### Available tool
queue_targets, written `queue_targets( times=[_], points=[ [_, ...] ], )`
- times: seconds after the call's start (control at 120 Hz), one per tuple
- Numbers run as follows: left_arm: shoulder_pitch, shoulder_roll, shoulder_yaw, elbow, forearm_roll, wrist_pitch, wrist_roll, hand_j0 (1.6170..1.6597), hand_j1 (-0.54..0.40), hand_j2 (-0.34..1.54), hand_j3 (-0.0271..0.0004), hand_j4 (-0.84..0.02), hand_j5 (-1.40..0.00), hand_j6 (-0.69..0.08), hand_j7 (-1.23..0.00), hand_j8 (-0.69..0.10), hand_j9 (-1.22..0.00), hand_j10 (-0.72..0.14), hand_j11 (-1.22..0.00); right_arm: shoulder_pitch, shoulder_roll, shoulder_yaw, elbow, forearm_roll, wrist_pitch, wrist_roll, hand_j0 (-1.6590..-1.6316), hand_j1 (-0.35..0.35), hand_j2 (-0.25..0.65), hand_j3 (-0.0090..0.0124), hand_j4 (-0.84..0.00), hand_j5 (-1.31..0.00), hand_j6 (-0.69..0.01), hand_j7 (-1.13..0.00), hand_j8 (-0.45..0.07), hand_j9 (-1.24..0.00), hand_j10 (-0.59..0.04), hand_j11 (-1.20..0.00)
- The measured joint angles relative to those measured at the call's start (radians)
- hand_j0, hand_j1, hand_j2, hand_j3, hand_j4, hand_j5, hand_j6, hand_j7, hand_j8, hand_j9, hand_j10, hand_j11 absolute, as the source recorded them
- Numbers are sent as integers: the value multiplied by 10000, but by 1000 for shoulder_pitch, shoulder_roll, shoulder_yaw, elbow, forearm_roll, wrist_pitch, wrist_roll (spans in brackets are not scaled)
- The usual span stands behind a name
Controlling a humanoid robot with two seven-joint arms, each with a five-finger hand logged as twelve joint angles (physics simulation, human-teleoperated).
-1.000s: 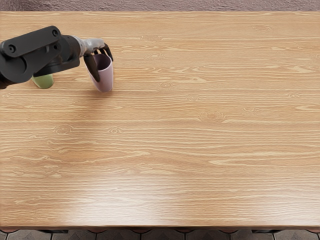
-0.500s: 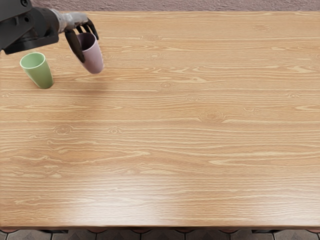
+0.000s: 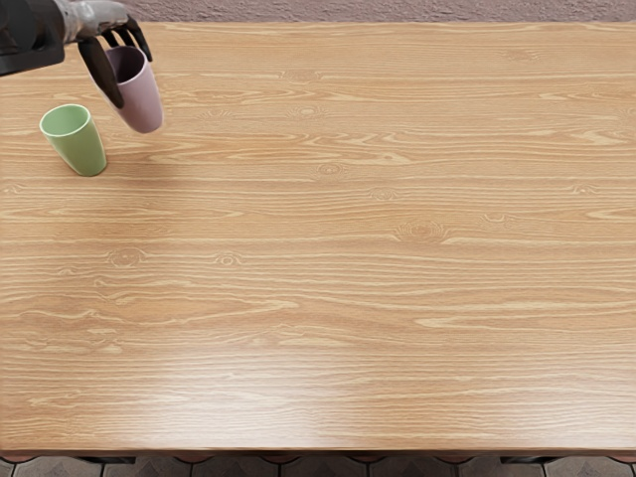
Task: Pick up cup and place in cup with left hand
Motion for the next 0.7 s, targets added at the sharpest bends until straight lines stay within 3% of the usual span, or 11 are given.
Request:
queue_targets(
  times=[0.4,0.7],
  points=[
    [-31,82,63,-27,-18,3,-1,16538,-797,394,0,-4522,-6952,-2892,-6828,-2749,-6776,-4391,-6833,0,0,0,0,0,0,0,-16581,-3491,0,0,-4,-1,-6,0,-4,0,-3,0],
    [-19,94,66,33,-11,7,-4,16538,-769,399,0,-4537,-6955,-2946,-6804,-2842,-6765,-4460,-6824,0,0,0,0,0,0,0,-16581,-3491,1,0,-3,-1,-5,0,-4,0,-2,0]
  ],
)
